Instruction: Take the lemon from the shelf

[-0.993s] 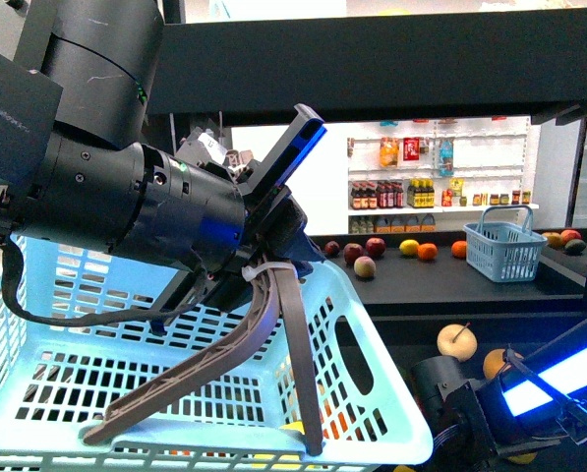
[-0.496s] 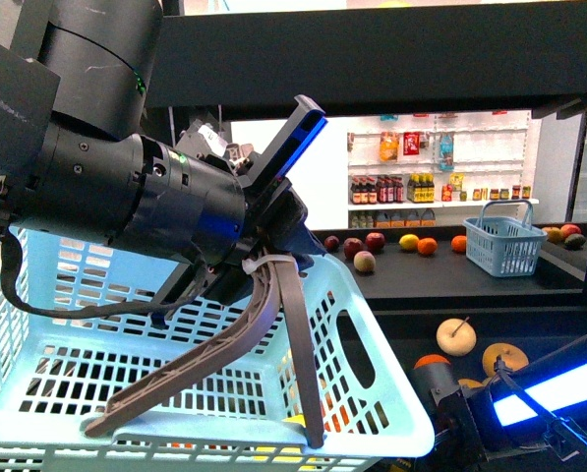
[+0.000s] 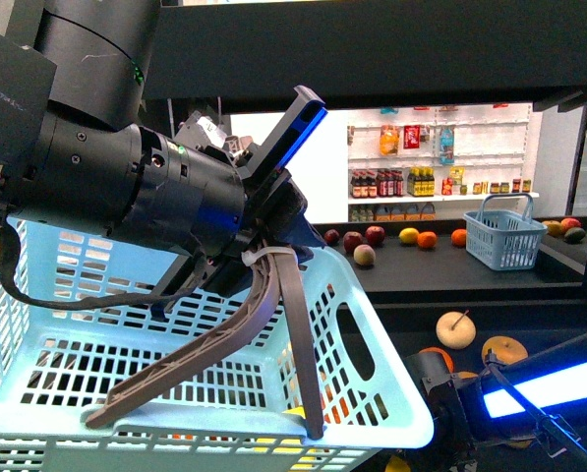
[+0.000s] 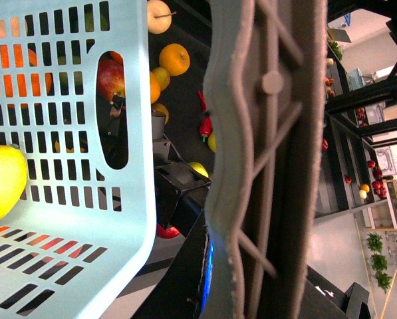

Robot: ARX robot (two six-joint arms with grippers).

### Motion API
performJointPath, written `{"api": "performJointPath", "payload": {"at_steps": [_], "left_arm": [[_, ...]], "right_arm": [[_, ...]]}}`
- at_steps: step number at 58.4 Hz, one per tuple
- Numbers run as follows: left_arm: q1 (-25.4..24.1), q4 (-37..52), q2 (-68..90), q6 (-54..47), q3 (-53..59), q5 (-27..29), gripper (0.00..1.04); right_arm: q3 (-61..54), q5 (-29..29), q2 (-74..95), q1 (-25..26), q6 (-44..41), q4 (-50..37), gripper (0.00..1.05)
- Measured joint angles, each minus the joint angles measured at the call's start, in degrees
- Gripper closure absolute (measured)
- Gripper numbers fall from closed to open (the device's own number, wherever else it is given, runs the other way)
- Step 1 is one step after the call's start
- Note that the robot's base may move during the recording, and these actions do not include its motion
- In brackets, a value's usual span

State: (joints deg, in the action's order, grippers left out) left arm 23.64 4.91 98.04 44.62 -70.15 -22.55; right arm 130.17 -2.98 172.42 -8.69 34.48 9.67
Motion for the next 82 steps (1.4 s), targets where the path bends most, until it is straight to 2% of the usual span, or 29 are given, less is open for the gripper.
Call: {"api": "performJointPath", "payload": {"at_steps": [17, 38, 47, 55, 64, 82], "left_arm": [[0.0, 0.0, 0.0, 0.0, 0.0, 0.0, 0.93], [0.0, 0.0, 0.0, 0.0, 0.0, 0.0, 0.93], [0.0, 0.0, 0.0, 0.0, 0.0, 0.0, 0.93], [0.0, 0.0, 0.0, 0.0, 0.0, 0.0, 0.93], [0.0, 0.0, 0.0, 0.0, 0.0, 0.0, 0.93], [0.0, 0.0, 0.0, 0.0, 0.0, 0.0, 0.93]], "right_arm": [[-11.4, 1.7, -6.2, 1.6, -0.5, -3.3, 0.51], [-34.6, 0.6, -26.8, 9.5, -7.1, -14.9, 0.51], [-44.4, 5.3, -40.6, 12.2, -7.5, -19.6, 0.51], [-50.6, 11.0, -51.5, 11.2, -6.1, -21.2, 0.51], [-55.8, 15.9, -61.8, 7.6, -3.8, -22.0, 0.51], [-62.1, 19.2, -69.1, -0.8, -1.7, -23.3, 0.51]]}}
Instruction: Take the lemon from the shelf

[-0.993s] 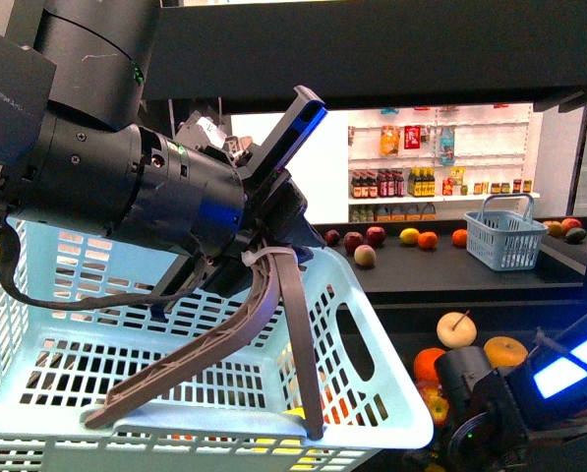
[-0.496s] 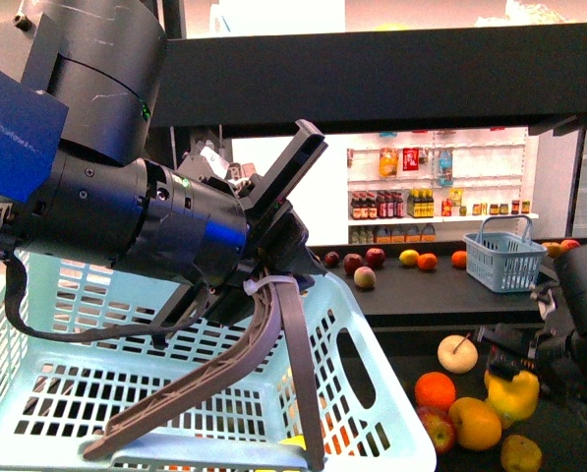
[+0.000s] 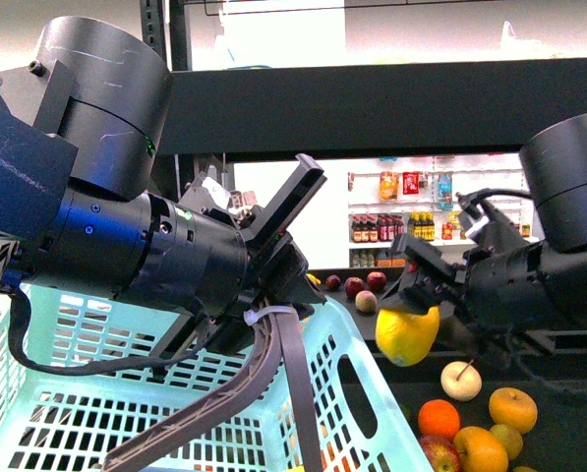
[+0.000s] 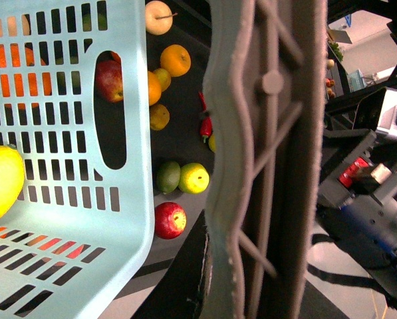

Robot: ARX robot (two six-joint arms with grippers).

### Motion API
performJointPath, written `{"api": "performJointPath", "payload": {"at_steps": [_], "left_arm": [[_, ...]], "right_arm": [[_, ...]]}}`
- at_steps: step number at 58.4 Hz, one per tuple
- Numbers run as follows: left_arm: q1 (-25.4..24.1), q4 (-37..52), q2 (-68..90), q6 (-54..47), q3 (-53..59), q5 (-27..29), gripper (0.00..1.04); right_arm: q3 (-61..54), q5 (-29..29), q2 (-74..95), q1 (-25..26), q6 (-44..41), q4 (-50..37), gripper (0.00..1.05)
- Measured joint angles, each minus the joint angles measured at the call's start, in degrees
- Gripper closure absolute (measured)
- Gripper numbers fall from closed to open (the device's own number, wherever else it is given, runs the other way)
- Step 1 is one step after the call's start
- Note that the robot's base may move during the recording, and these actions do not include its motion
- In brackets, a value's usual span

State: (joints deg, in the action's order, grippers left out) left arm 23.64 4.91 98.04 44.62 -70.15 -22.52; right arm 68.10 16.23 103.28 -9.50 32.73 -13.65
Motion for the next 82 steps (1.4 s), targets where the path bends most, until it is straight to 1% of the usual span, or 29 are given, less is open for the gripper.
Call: {"api": "performJointPath", "payload": {"at_steps": [12, 20, 23, 25, 30, 32, 37, 38, 41, 51, 57, 66, 69, 73, 79, 80, 82], "left_arm": [[0.0, 0.0, 0.0, 0.0, 0.0, 0.0, 0.93], [0.0, 0.0, 0.0, 0.0, 0.0, 0.0, 0.93], [0.0, 0.0, 0.0, 0.0, 0.0, 0.0, 0.93], [0.0, 0.0, 0.0, 0.0, 0.0, 0.1, 0.93], [0.0, 0.0, 0.0, 0.0, 0.0, 0.1, 0.93], [0.0, 0.0, 0.0, 0.0, 0.0, 0.1, 0.93], [0.0, 0.0, 0.0, 0.0, 0.0, 0.2, 0.93], [0.0, 0.0, 0.0, 0.1, 0.0, 0.3, 0.93], [0.0, 0.0, 0.0, 0.1, 0.0, 0.2, 0.93], [0.0, 0.0, 0.0, 0.0, 0.0, 0.0, 0.93], [0.0, 0.0, 0.0, 0.0, 0.0, -0.1, 0.93], [0.0, 0.0, 0.0, 0.1, 0.0, 0.0, 0.93], [0.0, 0.0, 0.0, 0.1, 0.0, 0.0, 0.93], [0.0, 0.0, 0.0, 0.1, 0.0, 0.0, 0.93], [0.0, 0.0, 0.0, 0.2, 0.0, 0.0, 0.93], [0.0, 0.0, 0.0, 0.2, 0.0, 0.0, 0.93], [0.0, 0.0, 0.0, 0.2, 0.0, 0.0, 0.93]], "right_arm": [[-1.2, 0.1, 0.8, -4.6, 0.1, -1.1, 0.51], [-1.2, 0.0, 1.9, -6.8, -0.7, -1.5, 0.50], [-1.4, 0.1, 2.4, -7.4, -0.6, -2.4, 0.40], [-1.5, 0.1, 2.5, -7.5, -0.7, -2.9, 0.37], [-2.1, 0.0, 2.6, -7.6, -1.0, -4.5, 0.23], [-2.3, -0.1, 2.6, -7.6, -1.0, -5.1, 0.20], [-3.1, -0.3, 2.5, -7.1, -1.0, -7.1, 0.07], [-3.2, -0.3, 2.4, -7.1, -1.0, -7.4, 0.06], [-3.5, -0.7, 2.1, -6.7, -1.1, -8.2, 0.07], [-6.6, -4.5, -3.6, -4.3, -3.7, -10.6, 0.07], [-9.9, -8.1, -10.5, -1.4, -6.4, -11.6, 0.07], [-18.5, -15.1, -23.8, 3.5, -14.3, -12.2, 0.07], [-22.4, -16.8, -28.9, 4.5, -17.3, -11.2, 0.07], [-30.8, -18.4, -40.2, 5.1, -22.2, -7.8, 0.07], [-38.0, -21.3, -52.3, 5.5, -25.0, -1.0, 0.07], [-39.4, -21.1, -54.6, 5.9, -25.6, -0.3, 0.08], [-42.5, -18.2, -59.5, 7.5, -27.7, -0.6, 0.14]]}}
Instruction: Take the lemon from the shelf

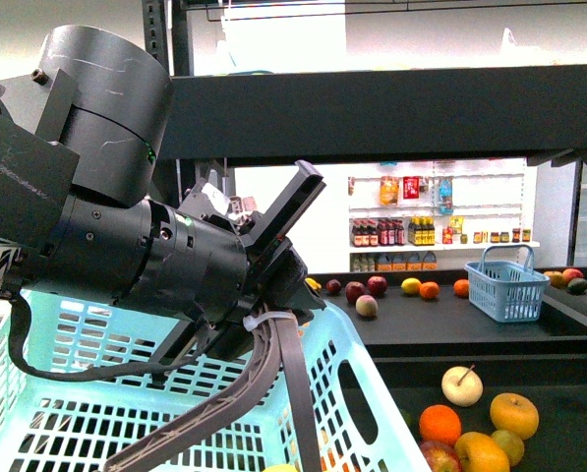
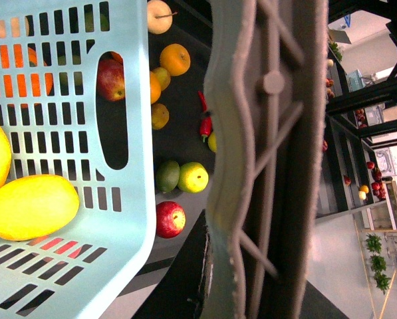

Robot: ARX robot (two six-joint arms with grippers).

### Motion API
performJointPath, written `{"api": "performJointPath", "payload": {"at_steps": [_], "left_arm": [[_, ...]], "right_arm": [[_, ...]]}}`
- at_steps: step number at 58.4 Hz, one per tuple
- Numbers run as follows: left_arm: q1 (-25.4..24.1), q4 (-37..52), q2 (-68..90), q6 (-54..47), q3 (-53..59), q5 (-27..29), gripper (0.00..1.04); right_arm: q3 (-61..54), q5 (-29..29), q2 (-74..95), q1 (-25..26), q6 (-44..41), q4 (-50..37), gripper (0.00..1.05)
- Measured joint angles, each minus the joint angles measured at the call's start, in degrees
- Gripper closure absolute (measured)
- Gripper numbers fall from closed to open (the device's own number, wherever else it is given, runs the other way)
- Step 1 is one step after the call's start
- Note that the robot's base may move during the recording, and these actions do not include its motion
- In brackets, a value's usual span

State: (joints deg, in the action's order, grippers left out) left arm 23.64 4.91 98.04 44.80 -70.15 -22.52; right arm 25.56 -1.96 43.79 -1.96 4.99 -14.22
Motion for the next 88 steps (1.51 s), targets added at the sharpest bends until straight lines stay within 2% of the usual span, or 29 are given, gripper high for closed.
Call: {"api": "performJointPath", "payload": {"at_steps": [13, 20, 30, 31, 67, 76, 80, 87, 88], "left_arm": [[0.0, 0.0, 0.0, -0.1, 0.0, 0.0, 0.93], [0.0, 0.0, 0.0, 0.0, 0.0, 0.0, 0.93], [0.0, 0.0, 0.0, 0.0, 0.0, 0.0, 0.93], [0.0, 0.0, 0.0, 0.0, 0.0, 0.0, 0.93], [0.0, 0.0, 0.0, 0.0, 0.0, 0.0, 0.93], [0.0, 0.0, 0.0, 0.0, 0.0, 0.0, 0.93], [0.0, 0.0, 0.0, 0.0, 0.0, 0.0, 0.93], [0.0, 0.0, 0.0, 0.0, 0.0, 0.0, 0.93], [0.0, 0.0, 0.0, 0.0, 0.0, 0.0, 0.93]], "right_arm": [[-13.9, 1.9, -29.7, 1.8, -3.8, 14.8, 0.53], [-18.9, 2.0, -37.9, 1.8, -4.4, 15.1, 0.73], [-21.7, 1.9, -39.8, 1.8, -4.6, 15.0, 1.02], [-21.7, 1.9, -39.8, 1.8, -4.8, 15.0, 1.02], [-24.7, 2.0, -43.4, 1.8, -4.8, 14.3, 1.01], [-24.7, 2.0, -43.4, 1.8, -4.8, 14.3, 0.61], [-24.7, 2.0, -43.4, 1.8, -4.8, 14.3, 0.48], [-24.7, 2.0, -43.4, 1.8, -4.8, 14.3, 0.17], [-24.7, 2.0, -43.4, 1.8, -4.8, 14.3, 0.15]]}}
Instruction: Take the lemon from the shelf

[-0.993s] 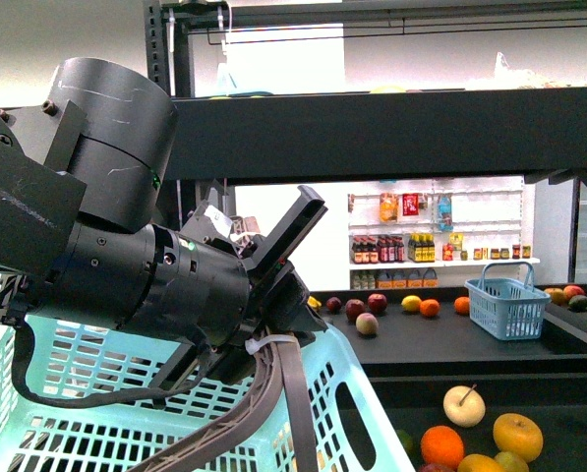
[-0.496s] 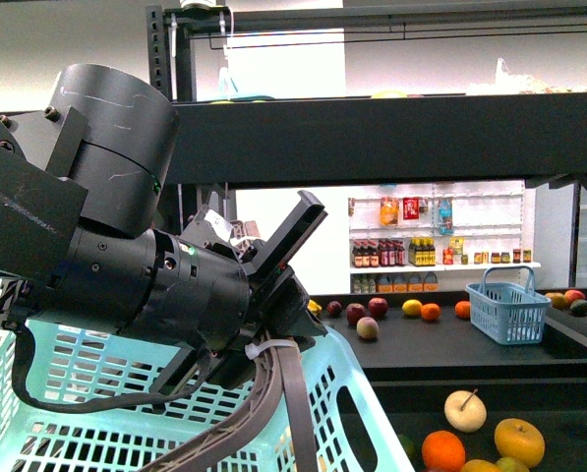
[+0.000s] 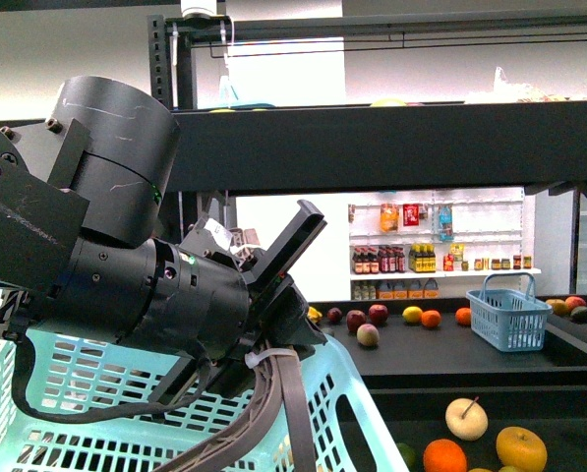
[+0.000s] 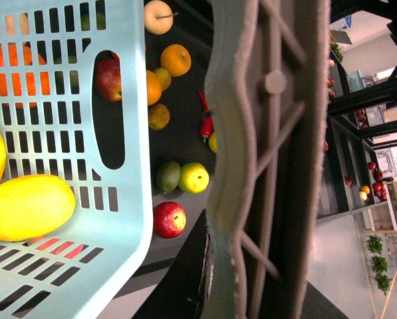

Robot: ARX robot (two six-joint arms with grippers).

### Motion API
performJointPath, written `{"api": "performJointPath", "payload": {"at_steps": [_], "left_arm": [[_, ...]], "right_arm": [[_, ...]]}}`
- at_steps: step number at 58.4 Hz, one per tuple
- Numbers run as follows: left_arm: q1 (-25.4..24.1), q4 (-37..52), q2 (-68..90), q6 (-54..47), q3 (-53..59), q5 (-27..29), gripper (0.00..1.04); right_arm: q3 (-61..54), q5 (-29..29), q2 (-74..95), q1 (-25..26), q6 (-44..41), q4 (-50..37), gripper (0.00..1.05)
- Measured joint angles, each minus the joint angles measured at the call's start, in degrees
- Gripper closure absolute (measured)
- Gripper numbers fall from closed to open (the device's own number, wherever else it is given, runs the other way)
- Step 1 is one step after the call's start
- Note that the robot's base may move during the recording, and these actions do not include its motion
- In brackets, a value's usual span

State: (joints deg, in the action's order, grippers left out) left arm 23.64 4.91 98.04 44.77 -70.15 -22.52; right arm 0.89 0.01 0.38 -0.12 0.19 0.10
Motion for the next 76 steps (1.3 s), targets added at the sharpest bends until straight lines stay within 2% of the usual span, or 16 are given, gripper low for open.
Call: {"api": "performJointPath", "payload": {"at_steps": [4, 9, 13, 24, 32, 36, 56, 68, 76], "left_arm": [[0.0, 0.0, 0.0, 0.0, 0.0, 0.0, 0.93], [0.0, 0.6, 0.0, 0.3, 0.1, 0.5, 0.93], [0.1, 6.2, 0.0, 4.5, 1.2, 4.4, 0.93], [-2.4, 12.0, 0.0, 10.2, 1.4, 11.0, 0.93], [-7.8, 14.9, -0.2, 16.5, 1.4, 15.0, 0.93], [-12.3, 16.2, -0.7, 19.7, 1.4, 16.9, 0.93], [-33.0, 21.5, -1.1, 28.4, 0.3, 18.7, 0.94], [-39.1, 30.8, 2.0, 37.6, 1.2, 21.4, 0.95], [-40.5, 36.9, 6.1, 42.0, 2.9, 24.2, 0.95]], "right_arm": [[0.0, 0.0, 0.0, 0.0, 0.0, 0.0, 0.06], [0.0, 0.0, 0.0, 0.0, 0.0, 0.0, 0.08], [0.0, 0.0, 0.0, 0.0, 0.0, 0.0, 0.07], [0.0, 0.0, 0.0, 0.0, 0.0, 0.0, 0.07], [0.0, 0.0, 0.0, 0.0, 0.0, 0.0, 0.07], [0.0, 0.0, 0.0, 0.0, 0.0, 0.0, 0.07], [0.0, 0.0, 0.0, 0.0, 0.0, 0.0, 0.07], [0.0, 0.0, 0.0, 0.0, 0.0, 0.0, 0.07], [0.0, 0.0, 0.0, 0.0, 0.0, 0.0, 0.07]]}}
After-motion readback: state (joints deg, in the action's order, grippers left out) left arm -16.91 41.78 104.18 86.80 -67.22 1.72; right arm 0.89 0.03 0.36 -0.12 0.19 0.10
